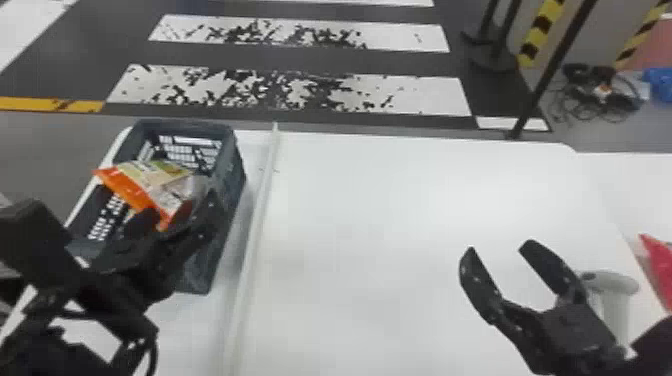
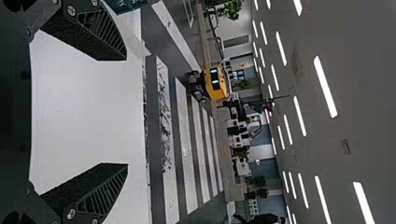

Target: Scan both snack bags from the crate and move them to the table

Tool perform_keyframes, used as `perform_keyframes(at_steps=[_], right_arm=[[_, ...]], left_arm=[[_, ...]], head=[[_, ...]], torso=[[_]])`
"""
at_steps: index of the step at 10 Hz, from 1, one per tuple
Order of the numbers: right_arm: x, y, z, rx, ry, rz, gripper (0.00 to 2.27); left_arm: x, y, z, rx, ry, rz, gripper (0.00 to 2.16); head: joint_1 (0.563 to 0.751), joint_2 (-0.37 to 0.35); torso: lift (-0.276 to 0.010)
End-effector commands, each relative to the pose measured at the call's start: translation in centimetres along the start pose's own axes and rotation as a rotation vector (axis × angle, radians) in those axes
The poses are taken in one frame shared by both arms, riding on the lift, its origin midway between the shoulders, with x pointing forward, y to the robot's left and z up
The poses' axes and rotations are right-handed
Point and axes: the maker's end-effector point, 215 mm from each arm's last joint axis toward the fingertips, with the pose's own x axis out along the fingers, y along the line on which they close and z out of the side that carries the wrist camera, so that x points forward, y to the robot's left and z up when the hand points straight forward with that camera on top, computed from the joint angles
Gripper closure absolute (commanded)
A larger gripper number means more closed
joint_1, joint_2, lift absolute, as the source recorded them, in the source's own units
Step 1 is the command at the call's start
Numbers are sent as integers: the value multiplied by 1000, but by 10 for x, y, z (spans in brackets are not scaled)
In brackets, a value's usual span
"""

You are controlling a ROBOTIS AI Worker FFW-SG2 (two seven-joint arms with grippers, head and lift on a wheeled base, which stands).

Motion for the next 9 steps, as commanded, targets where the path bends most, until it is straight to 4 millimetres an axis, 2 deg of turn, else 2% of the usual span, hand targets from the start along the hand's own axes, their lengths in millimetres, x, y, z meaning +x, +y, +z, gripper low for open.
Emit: perform_keyframes(at_steps=[1, 4, 7, 9], right_arm=[[1, 4, 2, -4, -1, 15, 124], [-2, 10, -9, -2, 31, 35, 124], [7, 25, -29, 3, 76, 62, 124], [10, 26, -38, 10, 90, 66, 124]], left_arm=[[18, 1, 6, -61, 22, -10, 90], [36, 22, 40, -135, -31, 51, 83], [37, 66, 57, -277, -54, 92, 80], [38, 110, 62, -406, -59, 144, 80]], head=[[695, 22], [695, 62], [695, 130], [695, 192]], torso=[[-87], [-87], [-87], [-87]])
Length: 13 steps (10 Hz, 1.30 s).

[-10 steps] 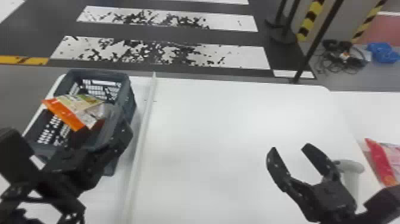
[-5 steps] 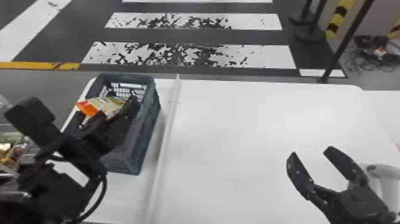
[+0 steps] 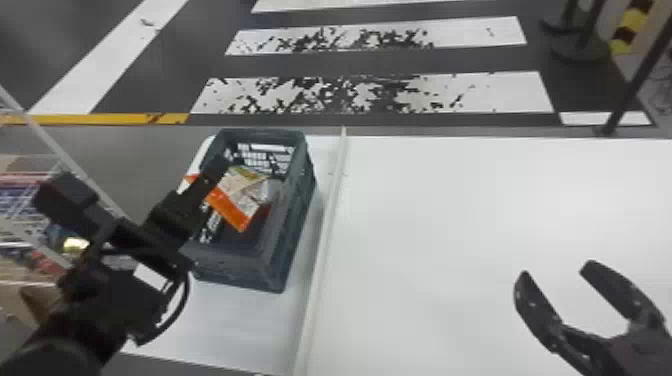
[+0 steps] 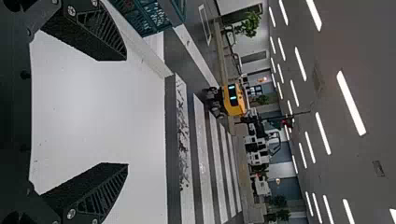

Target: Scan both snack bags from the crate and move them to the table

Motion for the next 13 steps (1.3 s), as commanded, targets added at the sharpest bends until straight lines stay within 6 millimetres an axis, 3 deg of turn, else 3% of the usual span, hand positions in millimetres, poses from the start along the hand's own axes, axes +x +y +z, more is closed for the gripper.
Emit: perform_keyframes(at_steps=[1, 3, 6, 10, 13], right_arm=[[3, 1, -9, 2, 16, 4, 124], [4, 1, -15, -3, 25, 8, 124], [2, -2, -18, 6, 33, 10, 124], [2, -2, -20, 13, 34, 15, 124], [-2, -8, -21, 25, 33, 13, 120]], left_arm=[[6, 18, 7, -79, 3, 14, 73], [16, 26, 9, -110, 3, 53, 73], [31, 26, 17, -48, -20, 115, 76], [45, 54, 4, -70, 12, 226, 73], [65, 55, -5, -122, 43, 218, 73]], head=[[695, 211], [695, 256], [695, 267], [695, 276], [695, 272]], torso=[[-87], [-87], [-87], [-87], [-87]])
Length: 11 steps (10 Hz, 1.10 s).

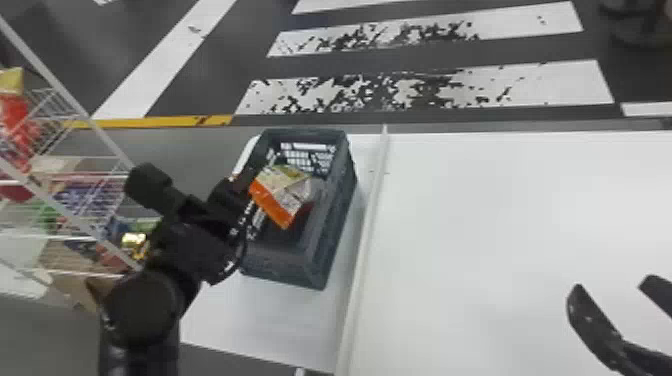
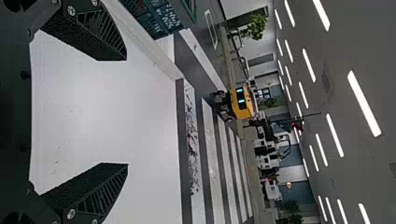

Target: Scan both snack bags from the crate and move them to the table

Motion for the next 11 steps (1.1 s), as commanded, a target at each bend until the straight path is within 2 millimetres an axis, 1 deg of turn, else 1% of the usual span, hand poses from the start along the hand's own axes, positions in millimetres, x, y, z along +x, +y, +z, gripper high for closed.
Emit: perform_keyframes(at_steps=[1, 3, 4, 6, 7, 9, 10, 11], right_arm=[[-3, -7, -1, 9, -2, -8, 120], [-8, -17, 0, 19, -8, -21, 120], [-8, -19, 2, 20, -13, -23, 120], [-8, -21, 2, 27, -15, -25, 120], [-7, -20, 2, 29, -15, -23, 120], [-5, -19, 1, 32, -16, -21, 120], [-5, -19, 1, 34, -16, -20, 120], [-5, -18, 0, 35, -15, -19, 120]], left_arm=[[11, -6, -7, -14, 19, -4, 73], [23, -13, -18, -17, 43, 3, 80], [24, -11, -20, -14, 45, 21, 80], [22, -8, -27, -10, 52, 45, 80], [22, -2, -26, -9, 51, 74, 80], [18, 12, -32, -2, 54, 113, 80], [17, 17, -31, 11, 50, 124, 83], [17, 19, -25, 15, 41, 127, 83]], head=[[695, 265], [695, 240], [695, 222], [695, 208], [695, 203], [695, 210], [695, 216], [695, 219]], torso=[[-87], [-87], [-87], [-87], [-87], [-87], [-87], [-87]])
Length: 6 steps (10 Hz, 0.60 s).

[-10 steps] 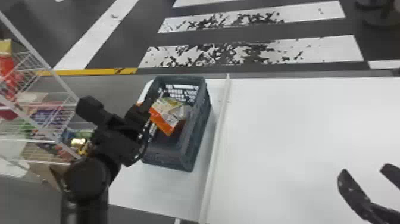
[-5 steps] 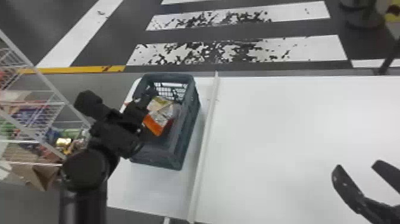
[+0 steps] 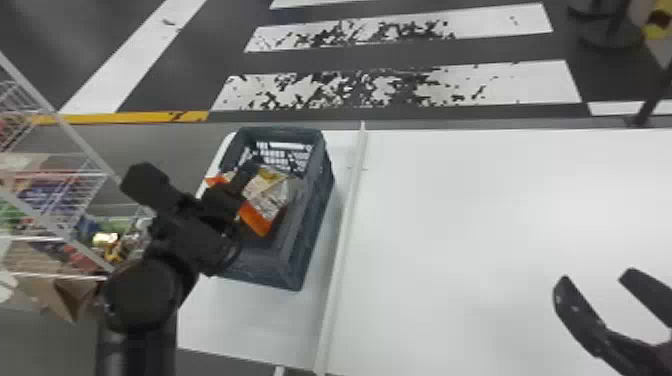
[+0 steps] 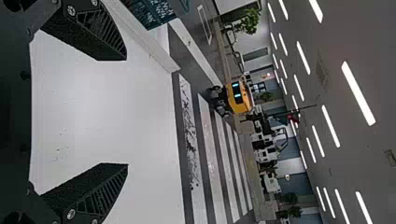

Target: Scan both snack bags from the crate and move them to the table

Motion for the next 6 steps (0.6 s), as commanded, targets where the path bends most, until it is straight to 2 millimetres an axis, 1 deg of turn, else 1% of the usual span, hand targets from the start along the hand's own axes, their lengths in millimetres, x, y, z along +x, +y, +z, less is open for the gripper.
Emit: perform_keyframes(at_steps=[1, 2, 3, 4, 5, 6], right_arm=[[0, 2, 0, 9, -3, 7, 120], [-1, 1, 1, 8, -4, 7, 120], [-3, -1, 0, 9, -1, 1, 120], [-7, -6, 1, 10, -4, -7, 120], [-9, -8, 2, 13, -7, -3, 120], [-11, -10, 5, 16, -18, -7, 120]], left_arm=[[3, -1, 6, 3, -8, -6, 87], [5, -5, 7, 1, -7, -17, 87], [8, -6, 6, 2, -5, -13, 245], [12, -7, 5, 10, -6, -6, 772], [13, -8, 3, 7, 0, -8, 1426], [12, -9, -5, 12, 22, -9, 1828]], head=[[695, 226], [695, 232], [695, 232], [695, 230], [695, 223], [695, 217]], torso=[[-87], [-87], [-87], [-87], [-87], [-87]])
